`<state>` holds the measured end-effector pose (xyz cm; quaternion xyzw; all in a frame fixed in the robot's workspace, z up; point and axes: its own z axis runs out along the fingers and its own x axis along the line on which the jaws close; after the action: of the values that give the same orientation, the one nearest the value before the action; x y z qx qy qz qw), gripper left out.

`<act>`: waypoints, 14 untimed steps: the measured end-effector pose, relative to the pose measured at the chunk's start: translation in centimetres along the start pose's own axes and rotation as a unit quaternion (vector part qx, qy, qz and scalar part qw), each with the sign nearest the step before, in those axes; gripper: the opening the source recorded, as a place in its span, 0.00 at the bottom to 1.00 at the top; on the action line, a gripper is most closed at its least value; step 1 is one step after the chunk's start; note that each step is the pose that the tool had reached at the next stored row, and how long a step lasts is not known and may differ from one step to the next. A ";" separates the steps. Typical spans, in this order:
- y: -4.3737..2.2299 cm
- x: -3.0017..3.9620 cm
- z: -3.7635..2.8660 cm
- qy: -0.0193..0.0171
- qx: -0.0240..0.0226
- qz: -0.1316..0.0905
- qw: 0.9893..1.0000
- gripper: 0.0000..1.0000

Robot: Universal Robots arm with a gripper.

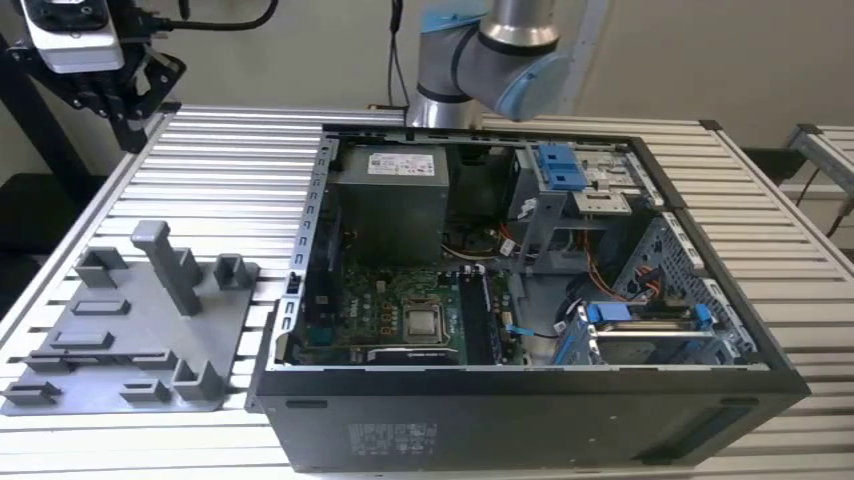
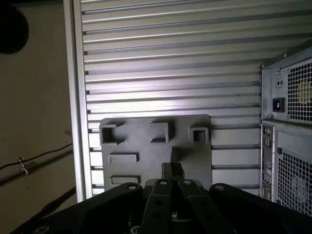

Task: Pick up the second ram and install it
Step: 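Reach for the second ram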

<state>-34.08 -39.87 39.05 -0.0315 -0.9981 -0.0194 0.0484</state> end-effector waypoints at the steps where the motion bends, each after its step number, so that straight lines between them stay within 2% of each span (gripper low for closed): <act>1: -0.01 0.17 0.05 -0.003 0.001 0.000 1.000 0.11; 3: -0.04 0.53 0.17 -0.011 0.003 0.000 1.000 0.11; 5: -0.07 1.11 0.34 -0.016 0.003 0.000 1.000 0.11; 14: -0.22 4.23 0.98 -0.025 0.003 -0.001 1.000 0.11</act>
<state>-38.39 -39.78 38.48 -0.0309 -0.9991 -0.0158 0.0231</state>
